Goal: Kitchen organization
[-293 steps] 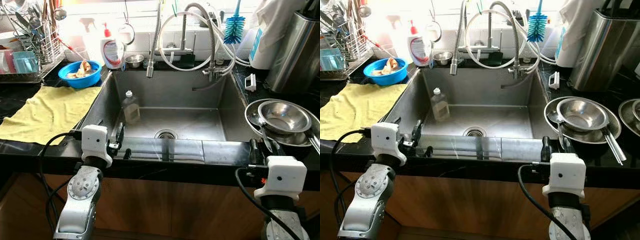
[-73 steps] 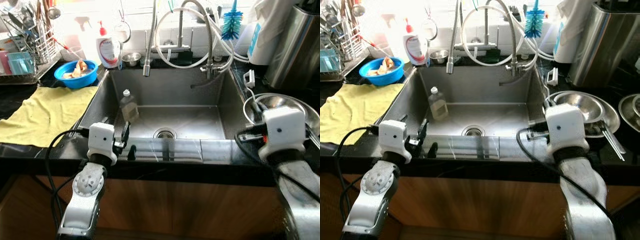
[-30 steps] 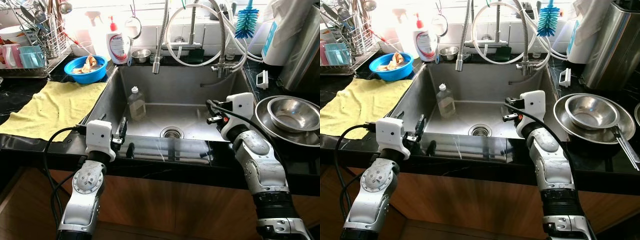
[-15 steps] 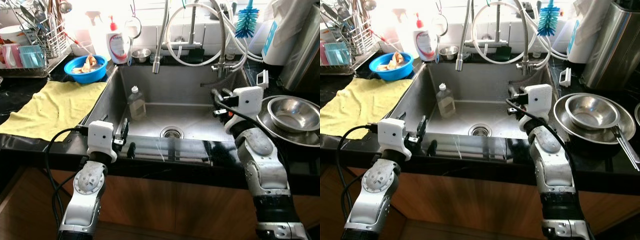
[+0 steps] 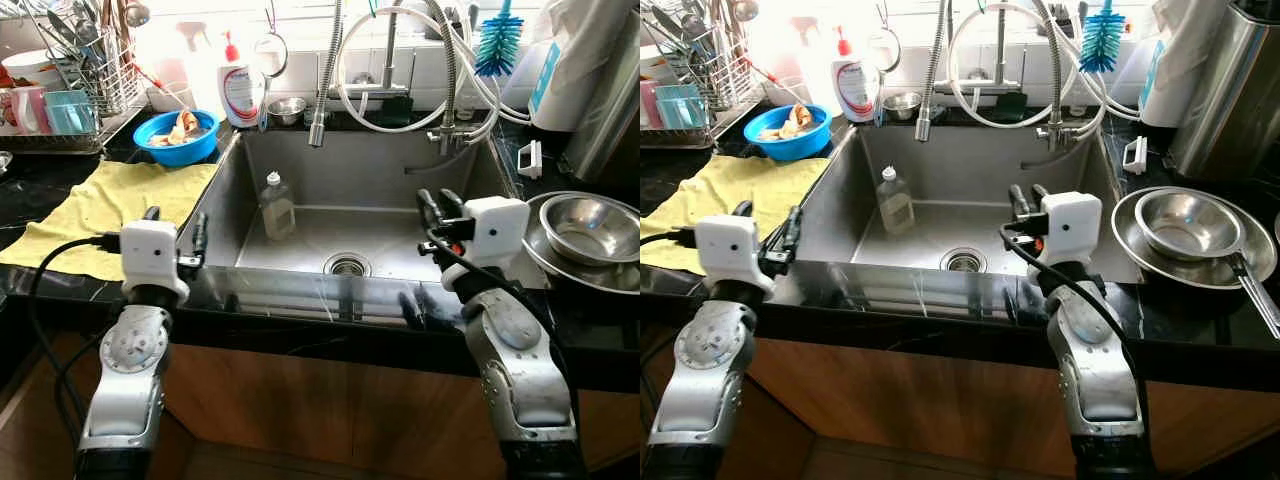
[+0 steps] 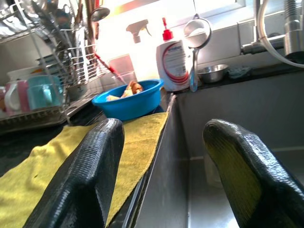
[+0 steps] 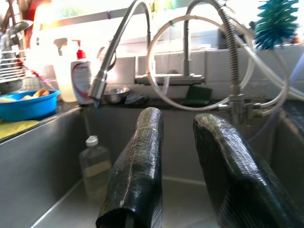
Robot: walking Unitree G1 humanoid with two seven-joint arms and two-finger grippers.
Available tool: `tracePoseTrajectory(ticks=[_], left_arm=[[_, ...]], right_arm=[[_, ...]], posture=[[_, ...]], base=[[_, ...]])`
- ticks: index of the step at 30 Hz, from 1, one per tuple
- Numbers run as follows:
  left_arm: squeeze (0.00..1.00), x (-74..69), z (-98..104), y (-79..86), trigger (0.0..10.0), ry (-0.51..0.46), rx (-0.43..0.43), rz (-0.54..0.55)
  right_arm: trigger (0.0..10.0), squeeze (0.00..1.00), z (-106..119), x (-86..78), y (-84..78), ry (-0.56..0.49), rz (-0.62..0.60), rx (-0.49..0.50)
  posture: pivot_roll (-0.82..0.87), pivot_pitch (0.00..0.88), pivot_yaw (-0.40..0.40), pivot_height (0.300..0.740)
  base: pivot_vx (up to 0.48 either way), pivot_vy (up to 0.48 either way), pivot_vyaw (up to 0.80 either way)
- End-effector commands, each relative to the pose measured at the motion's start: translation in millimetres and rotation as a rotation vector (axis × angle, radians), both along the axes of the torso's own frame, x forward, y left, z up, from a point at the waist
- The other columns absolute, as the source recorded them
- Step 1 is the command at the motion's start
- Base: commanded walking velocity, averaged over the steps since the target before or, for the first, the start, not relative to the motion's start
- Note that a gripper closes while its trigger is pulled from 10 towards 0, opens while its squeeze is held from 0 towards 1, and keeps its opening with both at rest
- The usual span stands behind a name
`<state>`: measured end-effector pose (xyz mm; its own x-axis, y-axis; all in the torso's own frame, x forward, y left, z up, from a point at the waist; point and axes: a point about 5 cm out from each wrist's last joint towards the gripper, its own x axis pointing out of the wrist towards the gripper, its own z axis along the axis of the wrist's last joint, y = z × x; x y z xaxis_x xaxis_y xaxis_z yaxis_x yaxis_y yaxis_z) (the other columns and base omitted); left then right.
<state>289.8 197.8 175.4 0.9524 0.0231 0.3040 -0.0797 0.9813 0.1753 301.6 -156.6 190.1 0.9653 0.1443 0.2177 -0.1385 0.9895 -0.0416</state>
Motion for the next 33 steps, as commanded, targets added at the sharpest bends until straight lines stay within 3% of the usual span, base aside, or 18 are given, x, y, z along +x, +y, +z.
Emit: tracePoseTrajectory(ticks=[1,6,12,15,17,20,22,25,30,33], left_arm=[[0.00,-2.1,3.6,-1.0,10.0,-0.014,-0.006,0.017],[0.00,-11.3,2.9,19.5,10.0,-0.019,0.020,0.155],[0.00,-49.2,-6.0,75.0,10.0,0.039,0.100,0.409],[0.00,-67.1,-12.5,92.7,10.0,0.084,0.128,0.505],[0.00,-87.4,-24.1,104.4,10.0,0.157,0.177,0.553],[0.00,-97.7,-31.1,108.1,10.0,0.200,0.215,0.549],[0.00,-119.1,-48.5,115.1,10.0,0.296,0.273,0.537],[0.00,-127.6,-53.6,116.9,10.0,0.328,0.296,0.535],[0.00,-173.5,-85.1,136.8,10.0,0.509,0.374,0.605],[0.00,-182.5,-95.9,141.8,10.0,0.576,0.390,0.603]], right_arm=[[10.0,0.00,5.1,-3.5,-1.9,-0.020,-0.012,-0.005],[10.0,0.00,5.0,-4.4,-4.4,-0.022,-0.028,-0.009],[10.0,0.00,4.4,-3.2,-6.6,-0.020,-0.042,0.001],[10.0,0.00,2.2,-2.1,-6.7,-0.015,-0.043,0.002],[10.0,0.00,1.2,-0.8,-6.7,-0.011,-0.045,0.002],[10.0,0.00,1.4,-0.1,-7.4,-0.012,-0.048,0.003],[10.0,0.00,2.0,0.5,-8.7,-0.016,-0.057,0.005],[10.0,0.00,2.0,0.4,-9.4,-0.017,-0.061,0.005],[10.0,0.00,-2.7,-1.3,-11.4,-0.006,-0.075,0.012],[10.0,0.00,-3.0,-0.8,-12.1,-0.004,-0.078,0.013]], posture=[[-0.06,0.000,0.089,0.740],[-0.06,0.000,0.095,0.740],[-0.01,0.000,0.094,0.740],[-0.01,0.000,0.094,0.740],[0.01,0.000,0.096,0.740],[0.01,0.000,0.103,0.740],[0.01,0.000,0.111,0.740],[0.01,0.000,0.117,0.740],[0.02,0.000,0.121,0.740],[0.03,0.000,0.121,0.740]], base=[[0.000,0.000,0.00],[0.000,0.000,0.00],[0.000,0.000,0.00],[0.000,0.000,0.00],[0.000,0.000,0.00],[0.000,0.000,0.00],[0.000,0.000,0.00],[0.000,0.000,0.00],[0.000,0.000,0.00],[0.000,0.000,0.00]])
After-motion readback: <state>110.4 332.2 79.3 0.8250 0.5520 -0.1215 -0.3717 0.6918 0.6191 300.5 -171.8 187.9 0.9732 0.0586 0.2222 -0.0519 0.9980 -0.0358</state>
